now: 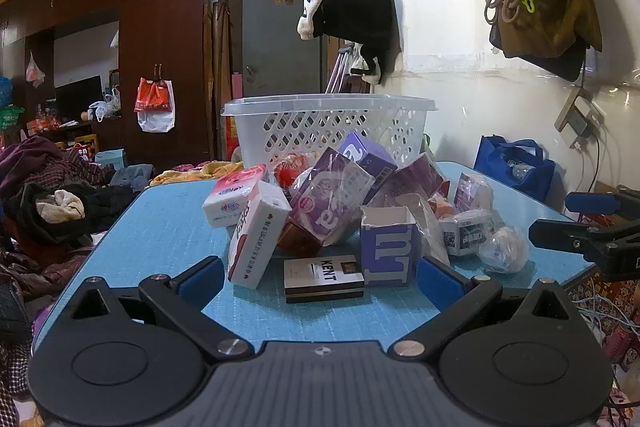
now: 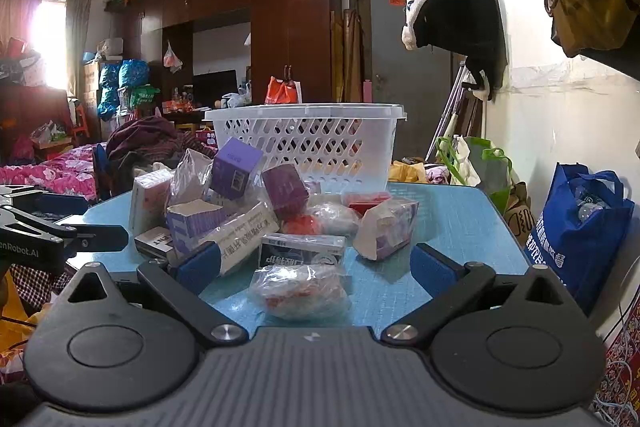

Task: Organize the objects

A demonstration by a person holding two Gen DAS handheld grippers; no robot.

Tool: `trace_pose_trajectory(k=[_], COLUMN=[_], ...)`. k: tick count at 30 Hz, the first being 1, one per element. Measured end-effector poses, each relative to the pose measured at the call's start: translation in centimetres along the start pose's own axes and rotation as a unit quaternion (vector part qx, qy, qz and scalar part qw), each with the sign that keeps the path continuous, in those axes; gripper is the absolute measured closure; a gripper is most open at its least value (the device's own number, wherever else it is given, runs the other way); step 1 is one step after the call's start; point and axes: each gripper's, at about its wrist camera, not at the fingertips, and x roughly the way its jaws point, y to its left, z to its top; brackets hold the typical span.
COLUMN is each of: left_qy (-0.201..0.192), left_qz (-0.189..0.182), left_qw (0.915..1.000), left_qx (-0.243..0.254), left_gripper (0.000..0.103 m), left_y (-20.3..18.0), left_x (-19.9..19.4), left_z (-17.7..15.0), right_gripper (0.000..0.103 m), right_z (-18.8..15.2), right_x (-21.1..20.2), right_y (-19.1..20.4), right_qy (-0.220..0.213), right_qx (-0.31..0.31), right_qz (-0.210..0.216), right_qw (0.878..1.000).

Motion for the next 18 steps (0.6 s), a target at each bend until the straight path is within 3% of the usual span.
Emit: trace_pose_trajectory(k=[18], left_qy=[0.000], left_qz=[0.001], left_qw=[1.0000], left_qx=[-0.002], left_gripper=[0.000], left_y=[-0.01], left_x=[0.01], left_z=[0.04], right_gripper=[0.000], right_z=[-0.05], right_x=[0.37], right_y=[-0.02], right_qy=[0.011], right_qx=[-0.001], right_qz=[0.004], right_qw=[1.000])
